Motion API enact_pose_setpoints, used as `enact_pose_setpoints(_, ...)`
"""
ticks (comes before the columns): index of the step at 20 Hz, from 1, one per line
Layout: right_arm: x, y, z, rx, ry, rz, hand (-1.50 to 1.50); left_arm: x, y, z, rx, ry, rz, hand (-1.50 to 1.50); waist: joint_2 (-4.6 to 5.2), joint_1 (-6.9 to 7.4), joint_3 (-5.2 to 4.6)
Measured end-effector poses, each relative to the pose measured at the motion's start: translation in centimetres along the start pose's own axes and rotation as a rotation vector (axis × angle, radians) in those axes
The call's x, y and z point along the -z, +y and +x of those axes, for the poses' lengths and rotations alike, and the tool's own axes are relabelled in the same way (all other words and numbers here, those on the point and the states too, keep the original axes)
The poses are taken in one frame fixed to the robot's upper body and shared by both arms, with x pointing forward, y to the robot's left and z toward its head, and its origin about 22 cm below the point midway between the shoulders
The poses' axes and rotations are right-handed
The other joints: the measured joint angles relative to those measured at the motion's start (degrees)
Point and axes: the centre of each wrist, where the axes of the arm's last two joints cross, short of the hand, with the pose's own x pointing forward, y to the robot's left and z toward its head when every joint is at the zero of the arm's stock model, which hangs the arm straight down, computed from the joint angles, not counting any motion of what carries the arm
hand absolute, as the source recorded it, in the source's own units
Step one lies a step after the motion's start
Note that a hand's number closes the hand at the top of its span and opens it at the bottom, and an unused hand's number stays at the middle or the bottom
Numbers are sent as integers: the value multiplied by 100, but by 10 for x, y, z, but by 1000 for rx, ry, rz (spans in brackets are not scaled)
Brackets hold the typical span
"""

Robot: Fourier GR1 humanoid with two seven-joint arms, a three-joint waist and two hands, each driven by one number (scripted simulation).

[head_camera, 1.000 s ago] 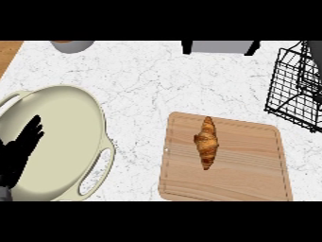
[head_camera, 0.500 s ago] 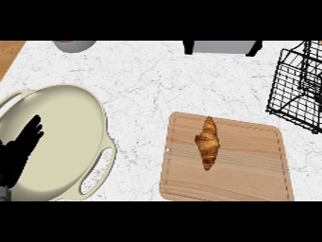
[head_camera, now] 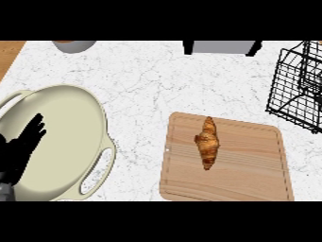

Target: Pick the cupcake from the cutting board and place it in the tiered basket

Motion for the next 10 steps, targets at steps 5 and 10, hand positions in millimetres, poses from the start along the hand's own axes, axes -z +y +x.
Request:
enact_pose_setpoints(5, -2, 20, -11, 16, 91, 173, -150, 0, -4, -1, -6, -11, -5, 0, 7, 24, 5)
enact_pose_setpoints(10, -5, 38, -27, 6, 225, 356, -150, 1, 0, 5, 0, -5, -2, 0, 16, 29, 2)
